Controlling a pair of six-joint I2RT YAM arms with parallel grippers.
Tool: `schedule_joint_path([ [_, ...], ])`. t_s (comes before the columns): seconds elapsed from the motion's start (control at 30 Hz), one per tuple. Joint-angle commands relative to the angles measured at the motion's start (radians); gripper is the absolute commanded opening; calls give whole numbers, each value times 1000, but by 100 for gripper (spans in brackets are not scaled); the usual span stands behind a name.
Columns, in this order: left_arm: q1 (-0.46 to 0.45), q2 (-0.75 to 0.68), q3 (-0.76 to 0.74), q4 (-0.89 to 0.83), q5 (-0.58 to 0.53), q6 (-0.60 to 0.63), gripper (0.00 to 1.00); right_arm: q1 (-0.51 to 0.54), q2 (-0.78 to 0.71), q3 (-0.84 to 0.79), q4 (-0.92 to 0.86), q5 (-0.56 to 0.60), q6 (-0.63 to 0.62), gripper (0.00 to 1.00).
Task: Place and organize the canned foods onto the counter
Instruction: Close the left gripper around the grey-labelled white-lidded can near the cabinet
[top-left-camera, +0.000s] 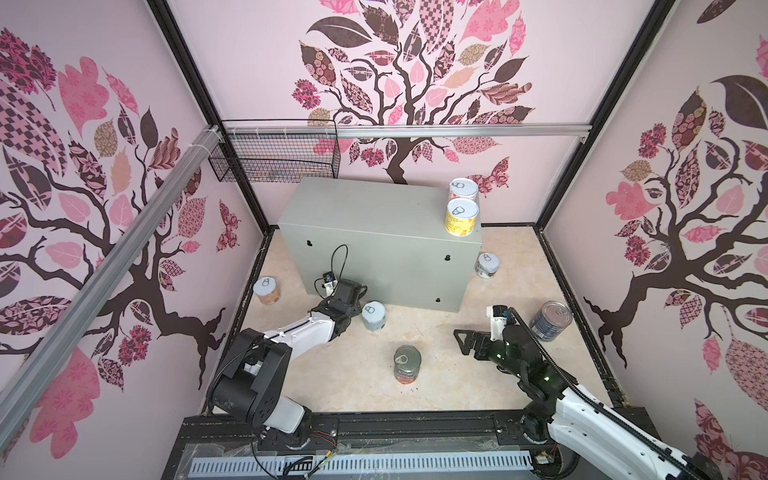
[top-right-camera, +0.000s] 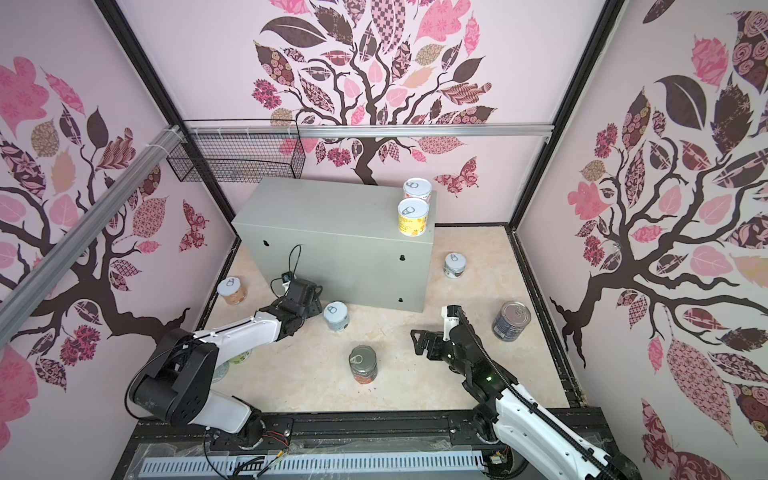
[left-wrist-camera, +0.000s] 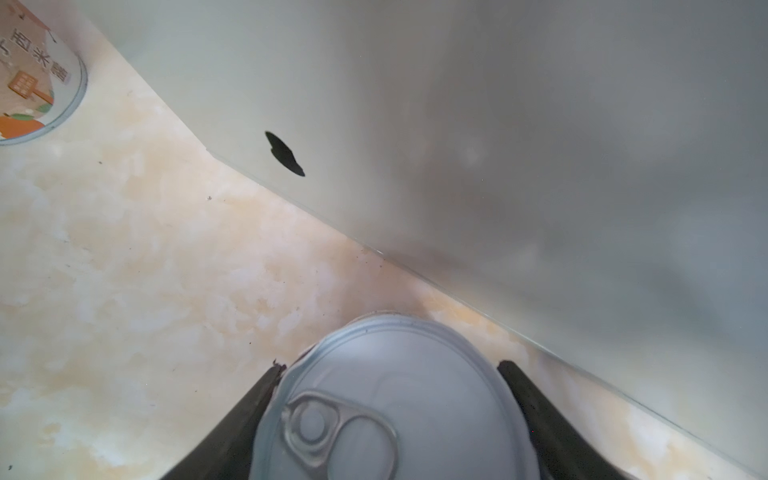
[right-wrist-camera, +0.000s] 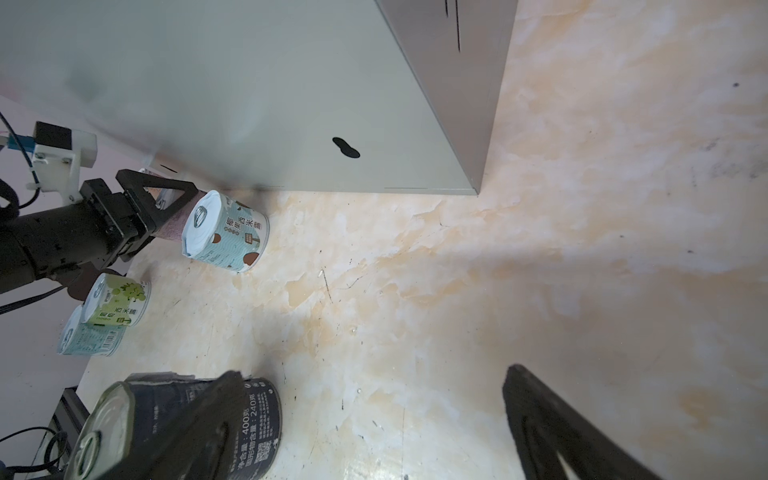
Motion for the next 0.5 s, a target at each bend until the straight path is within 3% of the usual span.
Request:
schedule_joint_path([
  [0.0,-13,-65,-11,15,-9,-4,60,-1,-21,27,-35,-7,-8,100],
  [0.47,-80,-327,11,-172,29,34,60,-1,-60,107,-127,-29,-3,100],
])
